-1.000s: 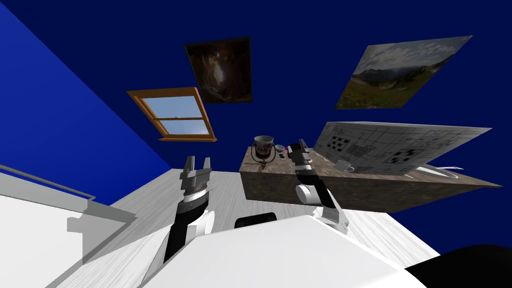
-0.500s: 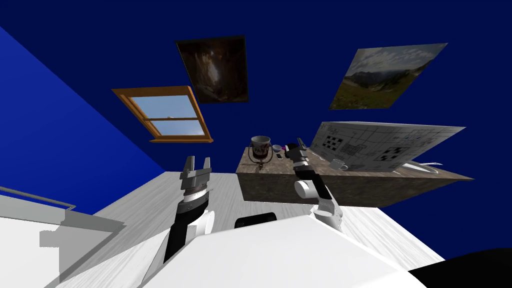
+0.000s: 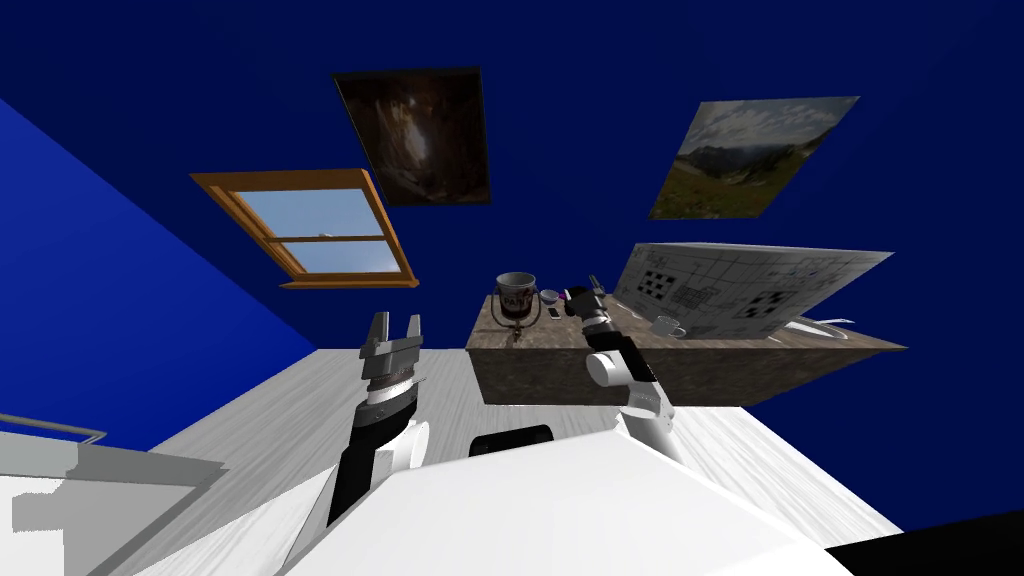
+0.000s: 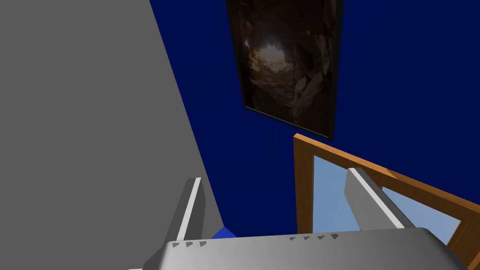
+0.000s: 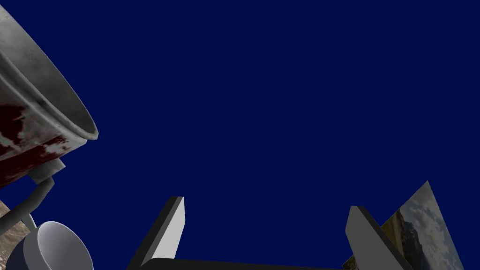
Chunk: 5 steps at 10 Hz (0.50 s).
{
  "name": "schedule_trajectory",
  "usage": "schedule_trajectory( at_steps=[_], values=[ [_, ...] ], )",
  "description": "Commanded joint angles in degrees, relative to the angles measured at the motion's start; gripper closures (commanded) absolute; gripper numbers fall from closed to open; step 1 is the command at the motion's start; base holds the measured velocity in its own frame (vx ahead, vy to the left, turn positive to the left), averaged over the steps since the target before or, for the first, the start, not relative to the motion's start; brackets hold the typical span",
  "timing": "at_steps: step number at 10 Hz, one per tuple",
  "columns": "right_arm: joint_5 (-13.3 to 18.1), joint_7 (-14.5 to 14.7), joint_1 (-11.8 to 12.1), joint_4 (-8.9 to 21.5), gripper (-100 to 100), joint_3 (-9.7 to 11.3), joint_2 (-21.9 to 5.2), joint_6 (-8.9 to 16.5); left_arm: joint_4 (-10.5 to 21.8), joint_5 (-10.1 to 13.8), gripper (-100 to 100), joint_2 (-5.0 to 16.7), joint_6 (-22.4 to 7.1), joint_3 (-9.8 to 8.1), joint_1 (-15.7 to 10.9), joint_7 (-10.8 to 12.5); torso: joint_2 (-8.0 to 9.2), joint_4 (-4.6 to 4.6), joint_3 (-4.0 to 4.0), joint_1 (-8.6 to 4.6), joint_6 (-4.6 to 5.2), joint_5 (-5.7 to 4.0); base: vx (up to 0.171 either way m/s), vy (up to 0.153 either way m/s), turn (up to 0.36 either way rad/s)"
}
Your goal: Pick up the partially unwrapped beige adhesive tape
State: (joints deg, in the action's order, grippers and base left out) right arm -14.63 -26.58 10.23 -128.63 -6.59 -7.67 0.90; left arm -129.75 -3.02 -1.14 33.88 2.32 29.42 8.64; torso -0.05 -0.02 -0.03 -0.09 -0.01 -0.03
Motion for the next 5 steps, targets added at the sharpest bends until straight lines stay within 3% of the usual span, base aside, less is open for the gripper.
schedule_trajectory(
  at_steps=[1, 2, 5],
  values=[
    [-1.7, -2.9, -2.0, 0.5, -100, -0.4, -0.2, 2.9, 0.0, 0.0, 0, 0.0, 0.0, 0.0, 0.0, 0.0, 0.0, 0.0, 0.0, 0.0, 0.0, 0.0, 0.026, -0.02, -0.073],
    [-1.7, -4.4, -2.0, 0.5, -100, -0.4, -0.2, 4.8, 0.0, 0.0, 0, 0.0, 0.0, 0.0, 0.0, 0.0, -0.03, 0.0, -0.01, 0.01, 0.0, 0.01, 0.023, -0.013, -0.031],
    [-4.5, -9.3, -5.7, 2.0, -100, -1.0, -0.8, 10.1, 0.0, 0.0, 0, 0.0, 0.0, 0.0, 0.0, 0.0, -0.02, -0.01, -0.01, 0.05, 0.0, 0.01, 0.025, -0.011, -0.049]
  ],
)
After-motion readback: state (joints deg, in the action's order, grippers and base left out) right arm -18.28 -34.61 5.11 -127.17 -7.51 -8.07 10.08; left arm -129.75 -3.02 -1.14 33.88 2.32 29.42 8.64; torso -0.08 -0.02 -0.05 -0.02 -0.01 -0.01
